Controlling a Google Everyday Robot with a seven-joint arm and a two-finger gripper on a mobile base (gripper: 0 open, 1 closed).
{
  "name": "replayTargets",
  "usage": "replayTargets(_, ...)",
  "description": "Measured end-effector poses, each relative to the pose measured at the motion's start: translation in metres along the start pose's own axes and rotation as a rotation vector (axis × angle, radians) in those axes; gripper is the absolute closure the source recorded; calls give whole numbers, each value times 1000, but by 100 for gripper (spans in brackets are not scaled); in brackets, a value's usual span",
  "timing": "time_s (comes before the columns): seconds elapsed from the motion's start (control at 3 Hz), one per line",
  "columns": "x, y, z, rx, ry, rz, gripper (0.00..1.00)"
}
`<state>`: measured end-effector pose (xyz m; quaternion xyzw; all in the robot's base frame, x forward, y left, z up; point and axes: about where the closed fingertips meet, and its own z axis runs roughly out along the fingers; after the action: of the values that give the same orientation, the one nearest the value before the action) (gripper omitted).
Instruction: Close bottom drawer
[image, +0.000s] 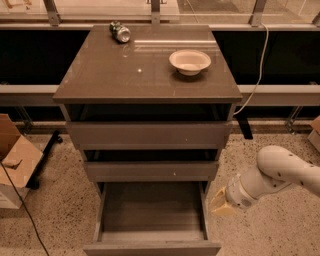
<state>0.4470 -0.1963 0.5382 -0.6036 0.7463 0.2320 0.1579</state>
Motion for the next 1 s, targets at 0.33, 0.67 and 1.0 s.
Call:
replayTargets(0.33, 1, 1, 3, -6, -1, 2, 100)
replayTargets(0.67, 9, 0, 17, -14, 18, 40, 100)
replayTargets(1.0, 25, 2, 44, -29, 21, 98, 100)
